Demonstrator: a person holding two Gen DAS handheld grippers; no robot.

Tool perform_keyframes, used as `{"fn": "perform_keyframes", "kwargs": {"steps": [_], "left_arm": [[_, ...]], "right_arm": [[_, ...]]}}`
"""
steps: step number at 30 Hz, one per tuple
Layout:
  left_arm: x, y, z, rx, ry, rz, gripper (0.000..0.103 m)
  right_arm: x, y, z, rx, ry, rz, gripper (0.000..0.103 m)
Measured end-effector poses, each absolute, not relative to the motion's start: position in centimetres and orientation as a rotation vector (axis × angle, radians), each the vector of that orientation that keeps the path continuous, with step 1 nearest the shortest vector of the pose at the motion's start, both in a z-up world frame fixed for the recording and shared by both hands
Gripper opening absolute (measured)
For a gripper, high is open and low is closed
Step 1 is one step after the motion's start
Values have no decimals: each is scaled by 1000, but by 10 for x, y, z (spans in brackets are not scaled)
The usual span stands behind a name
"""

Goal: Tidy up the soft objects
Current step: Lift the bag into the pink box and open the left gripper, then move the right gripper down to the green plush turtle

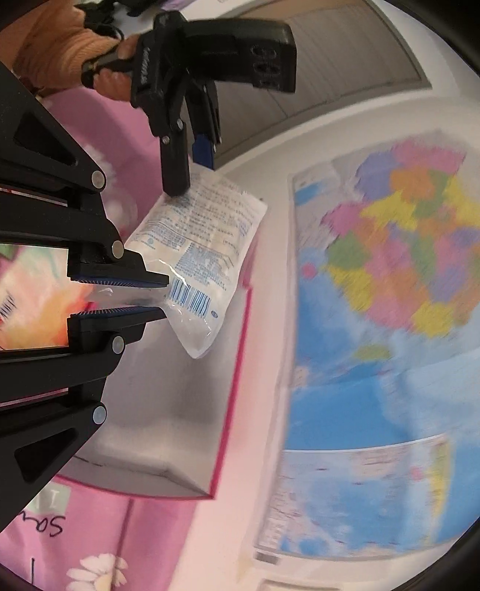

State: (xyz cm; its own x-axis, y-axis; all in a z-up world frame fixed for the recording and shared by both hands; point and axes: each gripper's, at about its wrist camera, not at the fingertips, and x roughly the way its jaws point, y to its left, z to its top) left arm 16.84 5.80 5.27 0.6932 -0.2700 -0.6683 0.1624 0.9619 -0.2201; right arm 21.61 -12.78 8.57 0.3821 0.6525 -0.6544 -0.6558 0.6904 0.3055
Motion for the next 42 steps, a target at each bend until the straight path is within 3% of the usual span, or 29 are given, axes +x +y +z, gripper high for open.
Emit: {"fn": "perform_keyframes", "kwargs": {"steps": [12,17,20,22,32,34,42], "left_arm": [[203,59,9,-114,912,-139,57],[205,54,15,-83,905,-105,61],[202,54,21,-69,885,-86,61],[198,57,26,-75,866,-61,62],[143,62,48,-109,749,-101,63],[125,60,50,-117,730,-143,69],[69,43,34,-117,738,-255,71]], "right_arm": [[265,-114,24,-8,995,769,9],[273,-104,8,-47,1042,739,12],[273,-104,3,-32,1060,726,21],[272,-107,4,-29,1055,713,28],[227,-136,46,5,949,778,33],[211,-144,59,14,918,812,34],[136,-170,89,8,865,927,35]]}}
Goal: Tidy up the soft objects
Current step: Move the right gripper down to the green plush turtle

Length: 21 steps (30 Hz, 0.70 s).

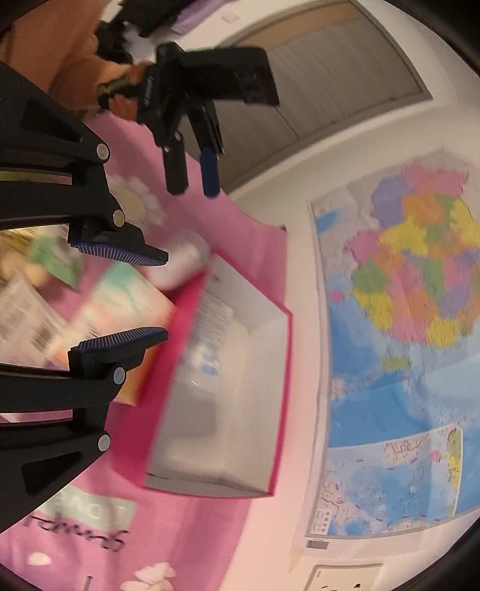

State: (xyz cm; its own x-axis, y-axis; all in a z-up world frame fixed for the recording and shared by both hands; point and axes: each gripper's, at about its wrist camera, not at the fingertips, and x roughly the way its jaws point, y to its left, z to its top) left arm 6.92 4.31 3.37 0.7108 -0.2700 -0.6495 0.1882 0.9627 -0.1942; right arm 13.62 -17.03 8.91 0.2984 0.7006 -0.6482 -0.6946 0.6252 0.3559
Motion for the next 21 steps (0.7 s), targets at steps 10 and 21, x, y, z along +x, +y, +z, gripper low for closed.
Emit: {"fn": "perform_keyframes", "kwargs": {"steps": [10,21], "left_arm": [[35,36,-29,-205,908,-306,71],[0,47,-48,-303,952,-364,71]], "right_arm": [[82,-174,51,-3,989,971,35],[38,-162,20,-34,1089,1084,35]]}}
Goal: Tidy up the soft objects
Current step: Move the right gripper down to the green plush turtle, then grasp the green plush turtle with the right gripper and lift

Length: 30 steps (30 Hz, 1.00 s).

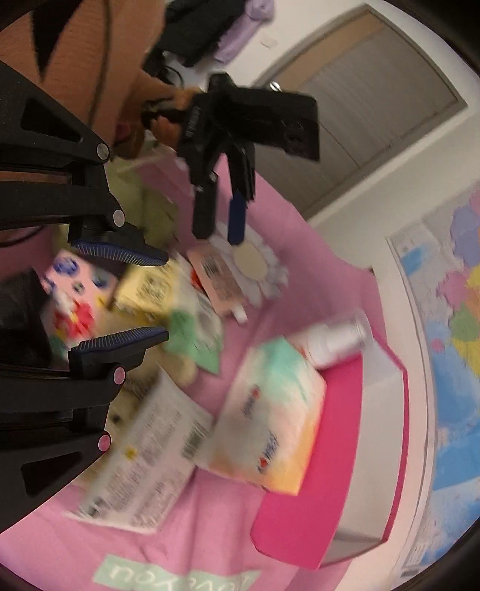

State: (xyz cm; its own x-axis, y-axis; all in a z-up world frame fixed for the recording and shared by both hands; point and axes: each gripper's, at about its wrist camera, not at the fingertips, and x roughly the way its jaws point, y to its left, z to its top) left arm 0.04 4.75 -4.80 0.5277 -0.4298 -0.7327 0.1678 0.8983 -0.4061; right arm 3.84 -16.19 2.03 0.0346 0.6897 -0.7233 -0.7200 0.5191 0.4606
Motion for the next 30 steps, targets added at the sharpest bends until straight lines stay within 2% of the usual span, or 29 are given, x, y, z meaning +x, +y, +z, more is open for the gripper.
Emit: {"fn": "perform_keyframes", "kwargs": {"steps": [2,4,8,11,12,13,14,18,21,30], "left_arm": [[-6,52,-48,-330,946,-374,71],[-13,56,-47,-358,941,-386,71],[-20,53,-47,-361,939,-421,71],[-27,49,-49,-365,952,-459,71],[-29,48,-51,-365,959,-472,71],[-31,47,-53,-370,967,-488,71],[-31,46,-55,-377,973,-503,71],[-38,49,-59,-416,975,-558,72],[-39,54,-62,-457,967,-592,79],[-36,42,-69,-438,982,-589,79]], "right_arm": [[26,-164,22,-21,1091,1140,40],[10,-164,21,-26,1103,1195,58],[-18,-154,8,-76,1132,1251,60],[-20,-150,0,-65,1140,1243,57],[-18,-150,-1,-49,1136,1242,53],[-16,-151,0,-25,1129,1243,42],[-15,-152,2,-7,1118,1242,38],[-7,-150,4,27,1090,1214,35],[-3,-149,8,54,1074,1211,34],[20,-148,22,127,1010,1180,31]]}}
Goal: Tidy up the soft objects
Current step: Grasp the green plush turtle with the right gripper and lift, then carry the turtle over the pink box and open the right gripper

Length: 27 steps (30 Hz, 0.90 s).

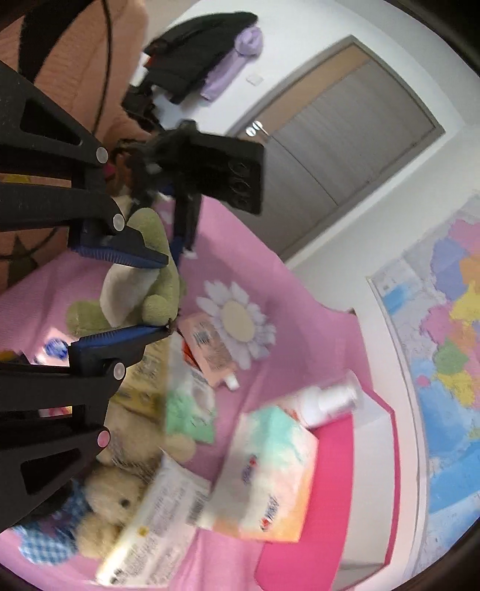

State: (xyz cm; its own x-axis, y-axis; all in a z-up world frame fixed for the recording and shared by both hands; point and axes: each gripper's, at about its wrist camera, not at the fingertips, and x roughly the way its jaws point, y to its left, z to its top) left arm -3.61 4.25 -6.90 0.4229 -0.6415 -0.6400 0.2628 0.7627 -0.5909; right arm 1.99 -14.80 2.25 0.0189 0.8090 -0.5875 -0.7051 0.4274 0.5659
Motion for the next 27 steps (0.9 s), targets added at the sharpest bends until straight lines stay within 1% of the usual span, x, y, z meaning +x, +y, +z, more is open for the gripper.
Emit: {"fn": "perform_keyframes", "kwargs": {"steps": [3,9,14,18,21,27], "left_arm": [[-33,39,-60,-424,959,-556,75],[-25,45,-21,-424,856,-537,74],[-11,48,23,-361,761,-504,74],[15,54,56,-304,703,-462,74],[38,62,71,-273,677,-429,74],[99,77,84,-253,694,-372,74]], "right_arm": [[30,-154,25,174,1004,1157,31],[41,-164,46,230,927,1132,31],[62,-169,82,279,810,1141,31],[84,-164,108,290,725,1144,31],[104,-159,119,303,692,1142,31],[160,-141,129,319,664,1106,31]]}}
